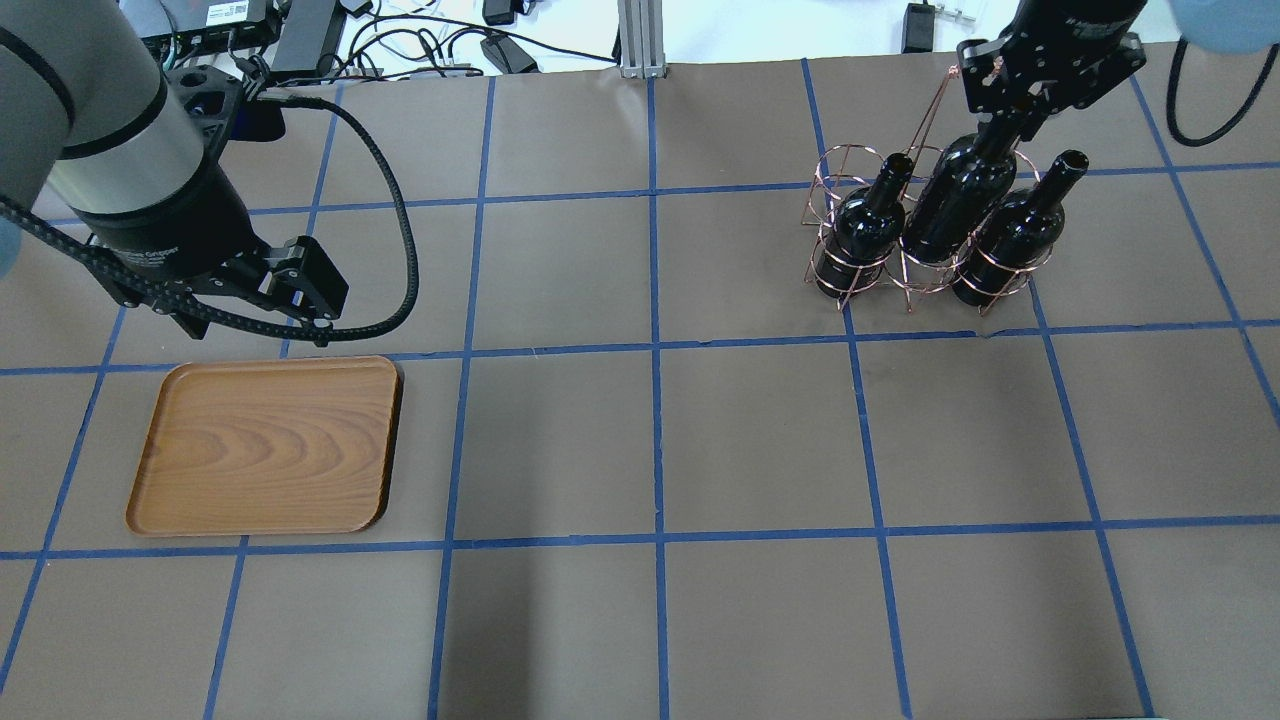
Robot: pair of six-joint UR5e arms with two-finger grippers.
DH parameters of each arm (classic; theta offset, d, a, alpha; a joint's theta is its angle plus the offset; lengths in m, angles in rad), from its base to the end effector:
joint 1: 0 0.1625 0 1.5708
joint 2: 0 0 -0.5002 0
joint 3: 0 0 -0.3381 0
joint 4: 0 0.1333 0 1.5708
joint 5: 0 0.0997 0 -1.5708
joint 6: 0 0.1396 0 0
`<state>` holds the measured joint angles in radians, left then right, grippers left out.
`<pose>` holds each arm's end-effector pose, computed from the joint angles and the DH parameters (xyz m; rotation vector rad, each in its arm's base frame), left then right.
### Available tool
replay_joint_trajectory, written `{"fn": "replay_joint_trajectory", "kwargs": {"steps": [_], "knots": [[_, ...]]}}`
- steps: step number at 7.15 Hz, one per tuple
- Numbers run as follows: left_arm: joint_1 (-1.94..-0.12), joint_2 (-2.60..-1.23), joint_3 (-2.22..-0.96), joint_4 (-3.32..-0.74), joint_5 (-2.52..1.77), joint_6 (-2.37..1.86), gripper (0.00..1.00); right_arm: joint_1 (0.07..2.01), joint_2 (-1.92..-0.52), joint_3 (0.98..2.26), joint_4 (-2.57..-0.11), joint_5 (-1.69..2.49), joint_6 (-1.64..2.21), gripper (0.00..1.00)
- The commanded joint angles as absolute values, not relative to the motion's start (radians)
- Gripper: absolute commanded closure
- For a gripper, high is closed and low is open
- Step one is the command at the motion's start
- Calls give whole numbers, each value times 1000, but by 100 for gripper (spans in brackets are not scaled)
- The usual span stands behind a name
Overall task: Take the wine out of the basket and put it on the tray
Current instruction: 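Lift the bottle out of the rack and carry it toward the tray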
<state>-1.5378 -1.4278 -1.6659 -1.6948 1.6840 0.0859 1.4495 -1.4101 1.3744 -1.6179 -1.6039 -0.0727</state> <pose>-0.1057 -0.3590 0.5279 0.0867 3.0294 0.1254 0.0637 -0.5405 0.5375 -0.0774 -3.0973 0.1228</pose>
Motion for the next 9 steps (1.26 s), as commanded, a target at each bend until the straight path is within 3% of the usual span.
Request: {"fn": "replay_joint_trajectory", "kwargs": {"steps": [1, 3, 5, 9], "knots": [[-1536, -1428, -1666, -1695, 1684, 86, 0, 1451, -1509, 1319, -1470, -1603, -77, 85], [-1537, -1430, -1666, -1694, 1683, 86, 0, 1468, -1541, 1406, -1378, -1585, -11, 85], [-1536, -1427, -1663, -1694, 1683, 86, 0, 1639, -1580, 1517, -1428, -1586, 279, 85], [-1491, -1421, -1655, -1648, 1680, 154, 0, 1986, -1378, 1476, -1738, -1527, 913, 85]]}}
